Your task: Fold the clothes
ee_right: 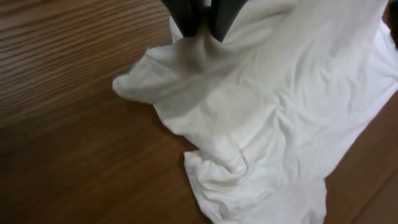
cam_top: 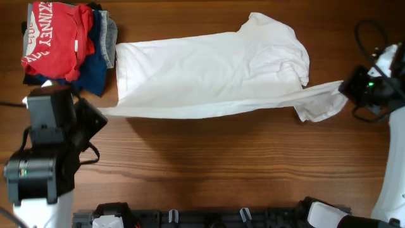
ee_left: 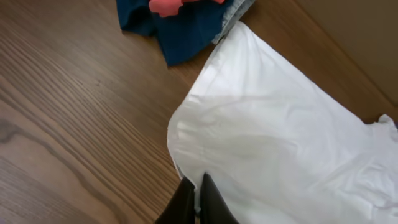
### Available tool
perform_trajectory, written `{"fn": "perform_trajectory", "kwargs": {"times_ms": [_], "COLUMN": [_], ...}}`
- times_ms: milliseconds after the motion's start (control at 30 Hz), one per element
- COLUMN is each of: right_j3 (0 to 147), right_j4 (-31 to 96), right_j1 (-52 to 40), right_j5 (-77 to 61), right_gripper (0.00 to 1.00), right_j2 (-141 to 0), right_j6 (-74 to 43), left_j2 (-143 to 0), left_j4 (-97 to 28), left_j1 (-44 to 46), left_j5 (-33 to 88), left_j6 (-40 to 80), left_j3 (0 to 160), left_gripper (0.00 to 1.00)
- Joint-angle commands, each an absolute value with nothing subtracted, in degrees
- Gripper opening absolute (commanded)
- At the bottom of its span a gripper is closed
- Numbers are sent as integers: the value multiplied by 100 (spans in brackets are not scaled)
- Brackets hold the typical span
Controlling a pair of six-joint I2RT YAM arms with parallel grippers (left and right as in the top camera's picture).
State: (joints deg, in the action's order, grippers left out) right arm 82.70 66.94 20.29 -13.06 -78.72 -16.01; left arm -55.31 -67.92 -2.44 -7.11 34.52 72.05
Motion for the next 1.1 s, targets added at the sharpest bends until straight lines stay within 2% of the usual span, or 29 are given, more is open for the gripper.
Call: {"fn": "perform_trajectory", "kwargs": {"times_ms": [0,600,1067], "right_j3": [9063,8945,8945], "right_j4": [6943,7299,6989], "right_j1": [2418,1717,1380], "right_j5": [-1653,-1894,-1892], "right_gripper": [4,4,4], "right_j2": [-7649,-8503,-9891], "right_j6": [-904,-309,1], "left_j2": [-5153,-5760,-7789], "left_j4": [-6890,-8088,-7533], "left_j1": [-279,-279,-279], "left_j5": [-598,-563,-808], "left_j6": [3343,3651,3647], "left_j3": [7240,7223,7223], "left_gripper": [4,4,4]}}
